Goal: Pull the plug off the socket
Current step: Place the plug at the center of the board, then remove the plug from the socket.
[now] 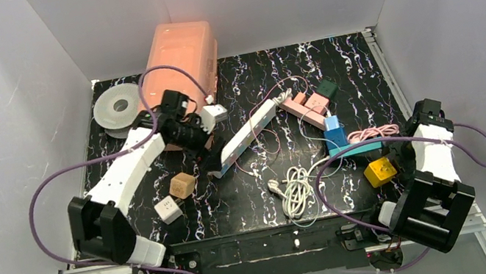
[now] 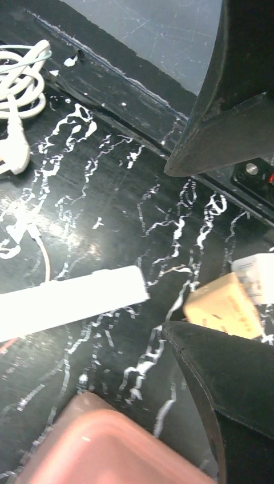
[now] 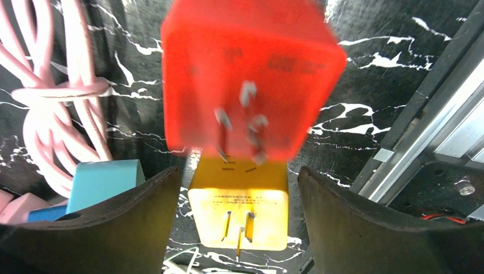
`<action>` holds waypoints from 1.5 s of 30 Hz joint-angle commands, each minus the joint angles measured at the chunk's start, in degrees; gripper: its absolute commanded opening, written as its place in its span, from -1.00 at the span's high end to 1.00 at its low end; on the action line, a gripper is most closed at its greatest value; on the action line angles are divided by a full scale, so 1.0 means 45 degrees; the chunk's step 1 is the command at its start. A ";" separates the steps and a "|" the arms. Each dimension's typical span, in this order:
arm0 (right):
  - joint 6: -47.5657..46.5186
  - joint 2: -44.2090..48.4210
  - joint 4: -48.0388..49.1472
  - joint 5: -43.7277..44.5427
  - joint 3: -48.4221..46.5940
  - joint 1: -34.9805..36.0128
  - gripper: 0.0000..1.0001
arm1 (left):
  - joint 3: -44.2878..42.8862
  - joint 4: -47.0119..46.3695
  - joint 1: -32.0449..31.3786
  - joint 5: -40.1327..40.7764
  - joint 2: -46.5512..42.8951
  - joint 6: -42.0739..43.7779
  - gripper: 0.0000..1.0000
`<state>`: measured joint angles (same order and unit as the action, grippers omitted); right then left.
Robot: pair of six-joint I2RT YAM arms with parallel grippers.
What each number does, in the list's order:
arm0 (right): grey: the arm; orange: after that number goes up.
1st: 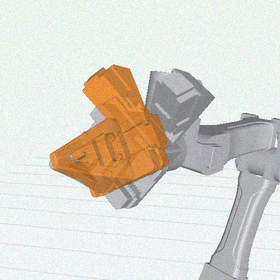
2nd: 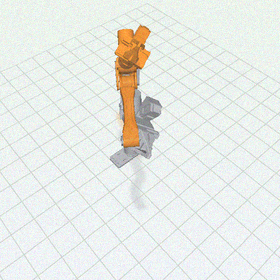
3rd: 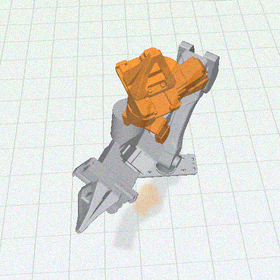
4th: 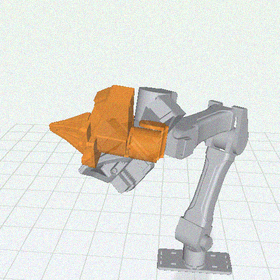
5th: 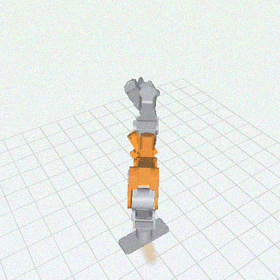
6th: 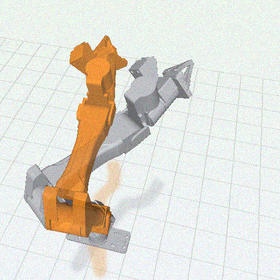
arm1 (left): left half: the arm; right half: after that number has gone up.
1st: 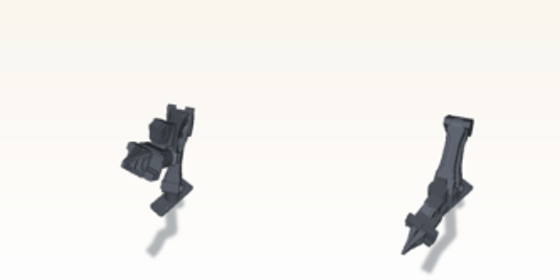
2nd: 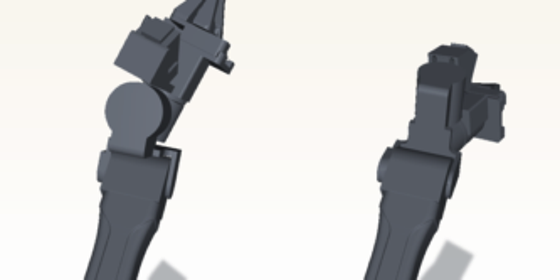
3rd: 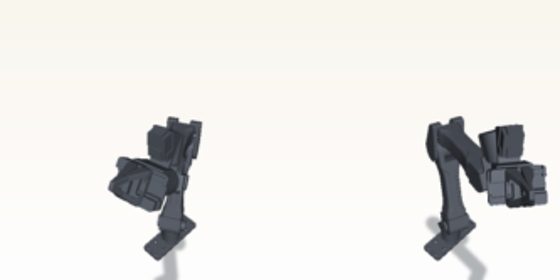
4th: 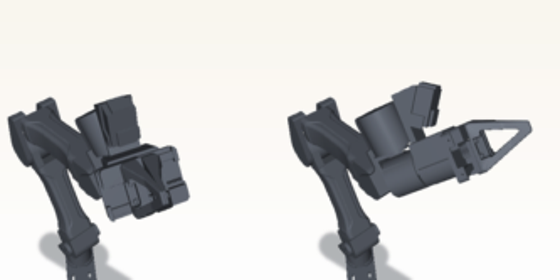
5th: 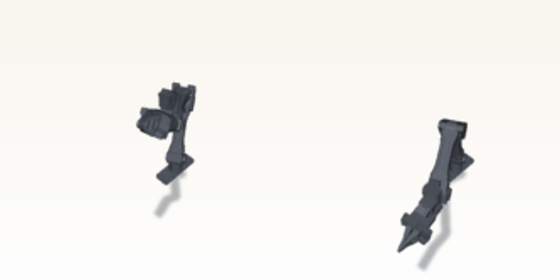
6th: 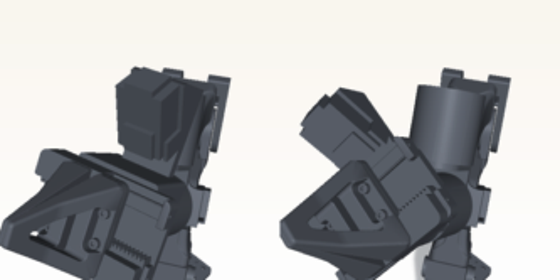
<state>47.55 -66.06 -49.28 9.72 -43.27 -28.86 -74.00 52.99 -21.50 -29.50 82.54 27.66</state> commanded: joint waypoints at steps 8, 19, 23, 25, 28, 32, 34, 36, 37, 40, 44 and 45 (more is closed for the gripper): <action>-0.0386 0.1953 -0.0070 -0.0755 -0.0661 0.0489 -0.74 | -0.3060 -0.1747 -0.1547 0.1591 0.3474 -0.1767 -0.96; -0.0035 0.2051 -0.0667 0.0234 -0.3944 0.4397 -0.77 | -0.7695 -0.1545 -0.2534 0.2007 0.7037 -0.3307 -0.96; 0.0033 0.1193 -0.0470 0.0331 -0.4567 0.5680 -0.77 | -0.8716 -0.1559 -0.3056 0.2841 0.8116 -0.3351 -0.97; -0.0023 0.0507 -0.0531 0.0305 -0.4742 0.6069 -0.77 | -0.9339 -0.1413 -0.3193 0.3204 0.8784 -0.3441 -0.96; -0.0251 -0.0050 -0.0522 0.0431 -0.4691 0.6411 -0.77 | -1.0684 -0.0896 -0.3211 0.3282 0.9556 -0.3702 -0.96; -0.0600 -0.0063 -0.0895 0.0986 -0.4371 0.7104 -0.75 | -1.0818 -0.0777 -0.3245 0.2577 0.8913 -0.3415 -0.96; -0.0667 0.0285 -0.1202 0.1240 -0.4089 0.7117 -0.73 | -1.0276 -0.0763 -0.3366 0.2289 0.8141 -0.2903 -0.96; -0.0684 0.0698 -0.1447 0.1354 -0.3745 0.7117 -0.71 | -0.9321 -0.0756 -0.3531 0.2079 0.7261 -0.2279 -0.96; -0.0657 0.0906 -0.1461 0.1371 -0.3416 0.7112 -0.71 | -0.8833 -0.0750 -0.3625 0.1969 0.6843 -0.1979 -0.96; -0.0332 0.1457 -0.1147 0.1304 -0.2538 0.7112 -0.70 | -0.7438 -0.0756 -0.3985 0.1886 0.5608 -0.1257 -0.97; 0.0237 0.1476 -0.0883 0.1265 -0.1796 0.7099 -0.70 | -0.6773 -0.0812 -0.4393 0.1834 0.4982 -0.0939 -0.96; 0.0320 0.1382 -0.0812 0.1367 -0.1707 0.7088 -0.70 | -0.6778 -0.0807 -0.4477 0.1919 0.4971 -0.0909 -0.96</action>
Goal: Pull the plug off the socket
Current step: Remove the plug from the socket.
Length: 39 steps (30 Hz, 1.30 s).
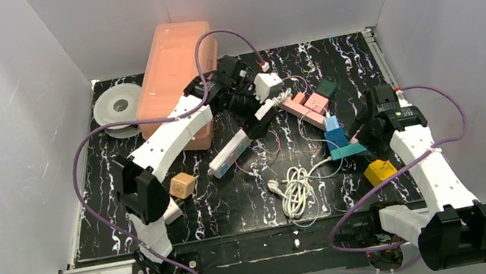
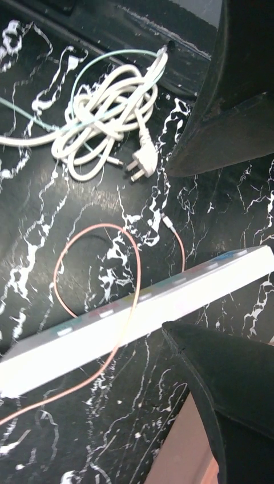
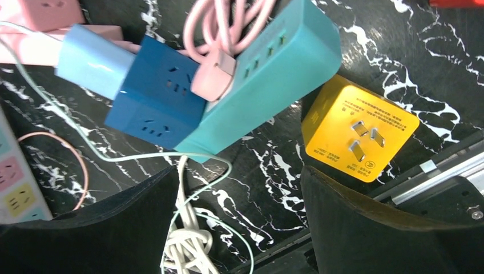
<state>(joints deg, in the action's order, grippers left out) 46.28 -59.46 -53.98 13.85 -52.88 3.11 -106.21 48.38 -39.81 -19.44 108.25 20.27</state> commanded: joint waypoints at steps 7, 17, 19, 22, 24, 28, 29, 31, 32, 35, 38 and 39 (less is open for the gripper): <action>0.1158 -0.1383 0.0799 0.1425 0.0022 -0.0105 -0.67 | -0.0073 0.0034 -0.0567 -0.0084 -0.0476 0.0456 -0.97; 0.1780 -0.2607 0.1839 0.2266 0.0300 -0.0089 -0.24 | 0.1135 -0.0289 -0.0568 0.0061 -0.1457 0.0552 -0.96; 0.1806 -0.2813 0.1961 0.2180 0.0279 -0.0087 -0.07 | 0.1398 -0.0280 -0.0582 0.0091 -0.1633 0.0526 -0.97; 0.1799 -0.2900 0.2191 0.2116 0.0136 0.0096 0.17 | 0.1844 -0.0485 -0.0552 0.0170 -0.1893 0.0522 -0.96; 0.1598 -0.2756 0.2453 0.2048 0.0064 0.0254 0.39 | 0.1994 -0.0561 -0.0566 0.0205 -0.1983 0.0476 -0.96; 0.1040 -0.2385 0.3314 0.1850 0.0028 0.0777 0.97 | 0.2318 -0.0679 -0.0548 -0.0068 -0.2246 0.0535 -0.97; 0.0843 -0.2325 0.3573 0.1706 0.0059 0.0934 0.97 | 0.2415 -0.0732 -0.0552 -0.0176 -0.2332 0.0656 -0.96; 0.0411 -0.2249 0.4224 0.1131 0.0232 0.1229 0.97 | 0.2681 -0.0856 -0.0557 -0.0353 -0.2572 0.0976 -0.96; 0.0232 -0.2240 0.4644 0.0672 0.0346 0.1391 0.97 | 0.2787 -0.0867 -0.0561 -0.0463 -0.2693 0.1195 -0.96; 0.0121 -0.2206 0.5607 -0.0390 0.0756 0.1900 0.97 | 0.3049 -0.0960 -0.0561 -0.0881 -0.3052 0.1942 -0.96; 0.0259 -0.2150 0.6446 -0.1193 0.1280 0.2444 0.97 | 0.2868 -0.0790 -0.0575 -0.1156 -0.3051 0.2601 -0.97; 0.0257 -0.2144 0.6826 -0.1609 0.1493 0.2527 0.97 | 0.2754 -0.0724 -0.0573 -0.1225 -0.3009 0.2772 -0.97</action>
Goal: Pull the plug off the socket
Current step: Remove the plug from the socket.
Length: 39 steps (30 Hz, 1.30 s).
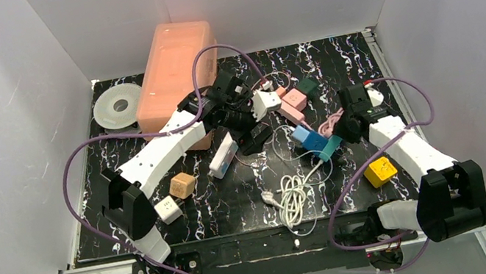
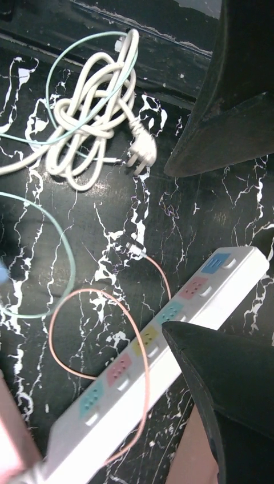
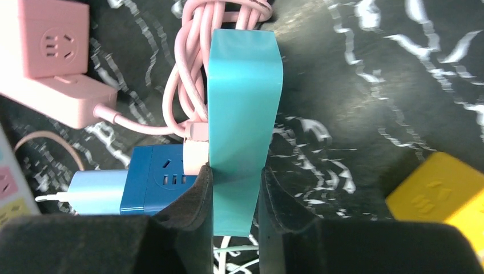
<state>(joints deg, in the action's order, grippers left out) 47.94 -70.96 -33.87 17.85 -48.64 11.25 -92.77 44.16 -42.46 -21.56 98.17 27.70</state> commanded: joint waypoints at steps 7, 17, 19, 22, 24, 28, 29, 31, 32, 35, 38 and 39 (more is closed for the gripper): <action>-0.0060 0.0391 0.3491 -0.3873 0.1781 0.0896 0.97 | -0.0525 0.0285 -0.0349 -0.1034 -0.0255 0.2626 -0.97; 0.0302 0.1429 0.4561 -0.3820 0.3784 0.0909 0.97 | 0.0465 -0.1038 -0.1747 -0.1427 0.0275 0.6516 -0.96; 0.0295 0.1531 0.4667 -0.3869 0.3932 0.0919 0.96 | 0.0354 -0.1290 -0.1907 -0.1405 0.0722 0.6826 -0.96; 0.0238 0.2029 0.4620 -0.3786 0.4110 0.0909 0.62 | -0.0123 -0.1652 -0.2068 -0.1496 0.1498 0.6844 -0.96; 0.0227 0.2549 0.4556 -0.3607 0.4151 0.0929 0.32 | -0.0263 -0.1956 -0.2139 -0.1442 0.1864 0.6955 -0.96; 0.0121 0.2957 0.4700 -0.3229 0.3764 0.0900 0.05 | -0.0148 -0.2656 -0.2291 -0.1007 0.2428 0.7698 -0.96; 0.0078 0.2820 0.4697 -0.3278 0.3569 0.0885 0.05 | -0.0029 -0.2903 -0.2299 -0.0843 0.2521 0.7900 -0.96; 0.0016 0.2434 0.4589 -0.3487 0.3145 0.0880 0.05 | 0.0270 -0.3811 -0.2349 -0.0600 0.2722 0.8228 -0.96; 0.0011 0.2203 0.4576 -0.3581 0.3025 0.0880 0.04 | 0.0375 -0.4151 -0.2360 -0.0555 0.2807 0.8391 -0.96; 0.0104 0.2086 0.4752 -0.3753 0.3037 0.0880 0.05 | 0.0501 -0.4779 -0.2401 -0.0512 0.3093 0.8880 -0.96; 0.0108 0.2190 0.4644 -0.3566 0.3146 0.0880 0.05 | 0.0563 -0.4752 -0.2401 -0.0335 0.3278 0.9545 -0.97; 0.0088 0.2240 0.4510 -0.3462 0.3130 0.0880 0.05 | 0.0658 -0.4752 -0.2401 -0.0273 0.3247 0.9661 -0.97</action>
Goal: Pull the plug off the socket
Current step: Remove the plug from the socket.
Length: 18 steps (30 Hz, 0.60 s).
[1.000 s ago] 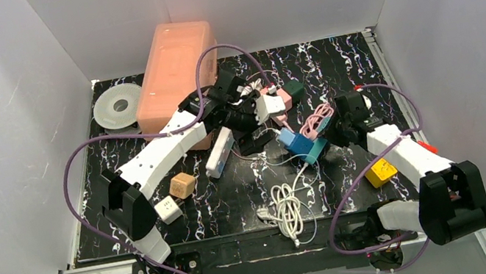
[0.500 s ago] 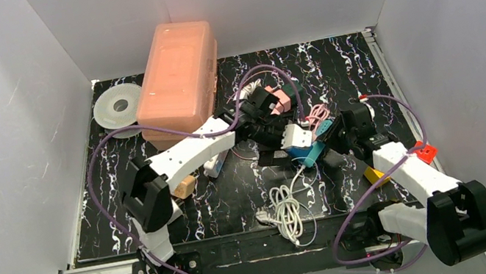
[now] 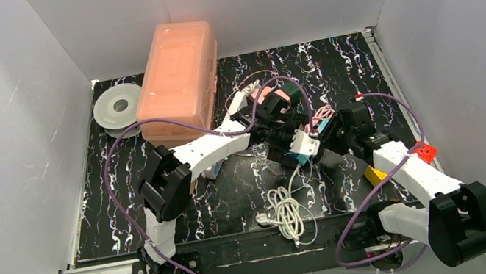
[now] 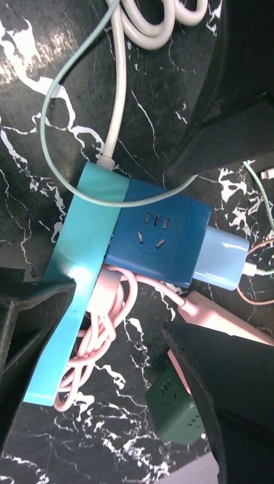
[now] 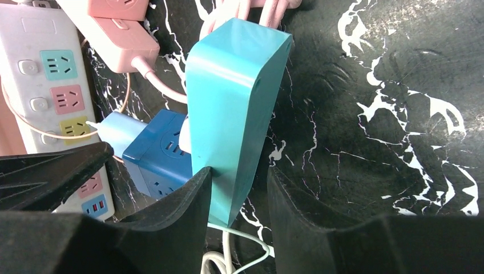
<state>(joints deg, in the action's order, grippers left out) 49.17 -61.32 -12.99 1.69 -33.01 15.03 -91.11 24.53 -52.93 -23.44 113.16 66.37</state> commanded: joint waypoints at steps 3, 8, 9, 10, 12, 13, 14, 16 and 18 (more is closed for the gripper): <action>-0.0220 0.0474 -0.0491 0.0490 -0.0650 0.0020 0.03 | 0.0763 -0.0403 -0.0003 0.0118 -0.0291 0.1427 -0.96; -0.0235 0.0278 -0.0900 0.1074 -0.1940 0.0020 -0.09 | 0.1415 -0.0093 0.0052 -0.0085 -0.0618 0.2483 -0.96; -0.0288 0.0056 -0.1080 0.1170 -0.2258 0.0020 -0.11 | 0.1553 -0.0097 0.0061 -0.0128 -0.0690 0.2723 -0.96; -0.0321 -0.0216 -0.1288 0.1252 -0.2495 0.0020 -0.13 | 0.1633 -0.0095 0.0079 -0.0141 -0.0745 0.2894 -0.96; -0.0370 -0.0714 -0.1552 0.1390 -0.2869 0.0035 -0.15 | 0.1641 -0.0239 0.0113 -0.0145 -0.0801 0.2982 -0.96; -0.0354 -0.0944 -0.1742 0.1475 -0.3028 0.0039 -0.16 | 0.1593 -0.0328 0.0144 -0.0143 -0.0757 0.2983 -0.96; -0.0273 -0.1182 -0.1903 0.1659 -0.3124 0.0049 -0.18 | 0.1509 -0.0400 0.0173 -0.0145 -0.0731 0.2971 -0.96; -0.0295 -0.1382 -0.1969 0.1789 -0.3123 0.0059 -0.20 | 0.1269 -0.0313 0.0258 -0.0240 -0.0739 0.2959 -0.96; -0.0383 -0.1534 -0.1994 0.1858 -0.3123 0.0059 -0.22 | 0.1082 0.0062 0.0368 -0.0458 -0.0886 0.3107 -0.96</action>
<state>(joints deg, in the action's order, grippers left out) 48.25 -66.83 -18.74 7.46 -45.65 15.03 -84.77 21.58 -52.18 -22.87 112.77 78.35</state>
